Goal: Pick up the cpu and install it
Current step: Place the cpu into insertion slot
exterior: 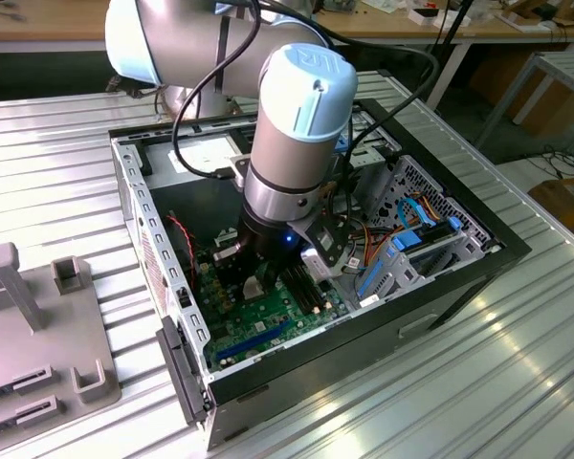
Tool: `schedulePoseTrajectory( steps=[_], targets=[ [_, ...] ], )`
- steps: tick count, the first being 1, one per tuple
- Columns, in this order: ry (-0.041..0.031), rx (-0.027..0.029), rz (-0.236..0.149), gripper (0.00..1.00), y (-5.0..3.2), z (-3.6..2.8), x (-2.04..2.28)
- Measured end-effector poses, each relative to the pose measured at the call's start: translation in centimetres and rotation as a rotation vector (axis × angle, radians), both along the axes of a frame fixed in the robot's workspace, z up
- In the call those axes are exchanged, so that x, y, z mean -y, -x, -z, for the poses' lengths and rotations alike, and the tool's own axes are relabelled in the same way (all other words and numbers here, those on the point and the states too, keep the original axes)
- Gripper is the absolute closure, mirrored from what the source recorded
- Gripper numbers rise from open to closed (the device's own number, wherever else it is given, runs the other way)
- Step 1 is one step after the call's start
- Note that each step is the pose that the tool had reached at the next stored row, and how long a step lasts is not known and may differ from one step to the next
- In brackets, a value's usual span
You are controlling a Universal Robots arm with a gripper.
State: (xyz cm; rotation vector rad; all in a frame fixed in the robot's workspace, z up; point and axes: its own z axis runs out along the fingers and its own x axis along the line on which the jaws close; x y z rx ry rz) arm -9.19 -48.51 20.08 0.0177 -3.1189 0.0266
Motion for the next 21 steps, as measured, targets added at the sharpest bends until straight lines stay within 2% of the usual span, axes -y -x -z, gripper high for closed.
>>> schedulePoseTrajectory(
  steps=[4,21],
  targets=[
    [-0.0001,0.0,0.0,0.42,0.0,-0.09,-0.18],
    [0.0002,-0.0001,0.001,0.42,-0.33,0.26,-0.19]
  ],
)
